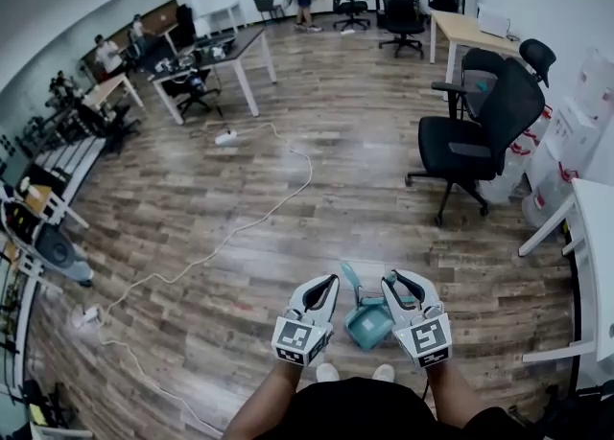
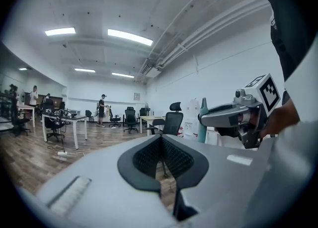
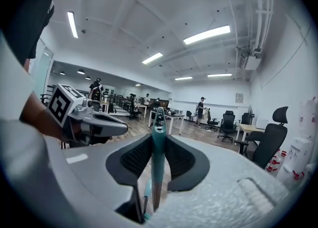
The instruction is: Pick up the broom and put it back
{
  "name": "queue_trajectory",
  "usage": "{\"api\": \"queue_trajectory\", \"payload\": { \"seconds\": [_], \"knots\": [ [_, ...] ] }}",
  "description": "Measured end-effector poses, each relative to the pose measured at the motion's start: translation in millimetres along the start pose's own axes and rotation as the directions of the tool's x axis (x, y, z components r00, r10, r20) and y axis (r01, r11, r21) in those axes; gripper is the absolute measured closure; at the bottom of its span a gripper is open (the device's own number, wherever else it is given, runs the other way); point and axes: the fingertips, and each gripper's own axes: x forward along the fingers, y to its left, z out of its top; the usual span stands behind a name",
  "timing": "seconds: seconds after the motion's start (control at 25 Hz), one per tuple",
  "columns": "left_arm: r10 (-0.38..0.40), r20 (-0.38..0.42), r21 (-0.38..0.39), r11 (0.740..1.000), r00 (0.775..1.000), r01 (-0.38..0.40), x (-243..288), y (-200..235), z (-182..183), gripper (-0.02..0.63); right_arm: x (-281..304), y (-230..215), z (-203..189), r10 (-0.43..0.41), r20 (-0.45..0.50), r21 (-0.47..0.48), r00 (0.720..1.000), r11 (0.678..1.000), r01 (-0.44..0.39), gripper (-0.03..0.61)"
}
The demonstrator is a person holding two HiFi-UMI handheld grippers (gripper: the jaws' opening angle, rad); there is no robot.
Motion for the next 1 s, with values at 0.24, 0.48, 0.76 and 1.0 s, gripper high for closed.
{"api": "queue_trajectory", "payload": {
  "seconds": [0.24,0.48,0.76,1.0],
  "knots": [
    [0.022,0.029,0.01,1.0,0.999,-0.022,-4.4,5.0,16.8,0.597,-6.3,-3.3,35.4,-0.01,0.091,0.004,0.996,1.0,0.009,0.492],
    [0.054,0.035,0.026,0.998,0.998,-0.054,-8.5,13.5,21.4,0.598,-3.6,-5.5,46.7,-0.011,0.13,0.007,0.991,1.0,0.01,0.492],
    [0.081,0.01,0.04,0.996,0.997,-0.082,-14.5,14.8,16.9,0.598,-10.0,-4.7,50.5,-0.032,0.144,0.003,0.989,0.999,0.032,0.494],
    [0.08,-0.003,0.032,0.996,0.997,-0.079,-12.4,14.8,12.2,0.597,-8.2,-7.2,43.7,-0.033,0.142,-0.007,0.989,0.999,0.035,0.494]
  ]
}}
